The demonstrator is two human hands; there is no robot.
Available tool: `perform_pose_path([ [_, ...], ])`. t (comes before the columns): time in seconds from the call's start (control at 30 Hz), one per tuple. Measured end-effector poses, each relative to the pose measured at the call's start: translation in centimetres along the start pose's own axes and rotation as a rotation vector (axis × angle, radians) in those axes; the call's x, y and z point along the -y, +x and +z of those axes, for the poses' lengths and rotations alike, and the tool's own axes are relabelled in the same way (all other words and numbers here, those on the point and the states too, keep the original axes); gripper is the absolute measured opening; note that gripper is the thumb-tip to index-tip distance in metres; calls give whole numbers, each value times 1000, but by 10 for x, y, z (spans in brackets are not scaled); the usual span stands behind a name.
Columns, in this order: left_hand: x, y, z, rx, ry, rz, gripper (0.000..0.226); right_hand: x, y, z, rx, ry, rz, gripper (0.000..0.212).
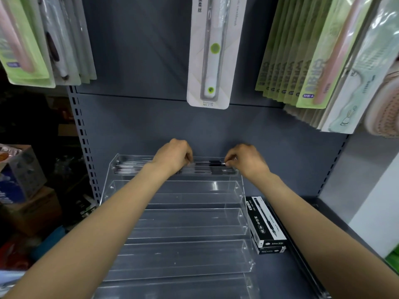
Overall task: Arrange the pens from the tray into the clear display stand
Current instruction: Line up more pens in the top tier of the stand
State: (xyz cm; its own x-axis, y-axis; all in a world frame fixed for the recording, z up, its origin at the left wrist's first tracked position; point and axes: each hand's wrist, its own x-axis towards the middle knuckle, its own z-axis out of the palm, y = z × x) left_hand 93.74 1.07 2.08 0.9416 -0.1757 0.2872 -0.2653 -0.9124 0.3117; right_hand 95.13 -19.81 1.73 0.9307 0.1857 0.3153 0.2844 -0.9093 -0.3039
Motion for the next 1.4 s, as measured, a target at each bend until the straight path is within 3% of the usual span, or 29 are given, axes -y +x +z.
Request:
perform_pose_path([
  [0.2,7,0,2,7,-87,55,20,7,-8,2,-65,69,92,14],
  [0.3,5,-11,-3,-76,-205,73,17,22,-20,2,-169,156,61,19],
  [0.5,-3,-87,-18,-214,-332,132,16,79,-71,2,-180,409,-39,23],
  [0.67,16,-173,-31,-391,-392,-100,13,130,-119,25,-59,467,-159,24],
  [0.93,127,-318,-19,-274,-323,-517,18,247,-198,116,253,527,-248,26],
  [1.1,228,-384,-10,-202,-276,-666,18,332,-232,195,447,517,-291,27],
  [1.27,332,-414,1,-79,-265,-672,14,402,-234,286,606,459,-174,26],
  [1.4,398,-422,17,127,-206,-572,20,421,-221,351,644,316,-6,29],
])
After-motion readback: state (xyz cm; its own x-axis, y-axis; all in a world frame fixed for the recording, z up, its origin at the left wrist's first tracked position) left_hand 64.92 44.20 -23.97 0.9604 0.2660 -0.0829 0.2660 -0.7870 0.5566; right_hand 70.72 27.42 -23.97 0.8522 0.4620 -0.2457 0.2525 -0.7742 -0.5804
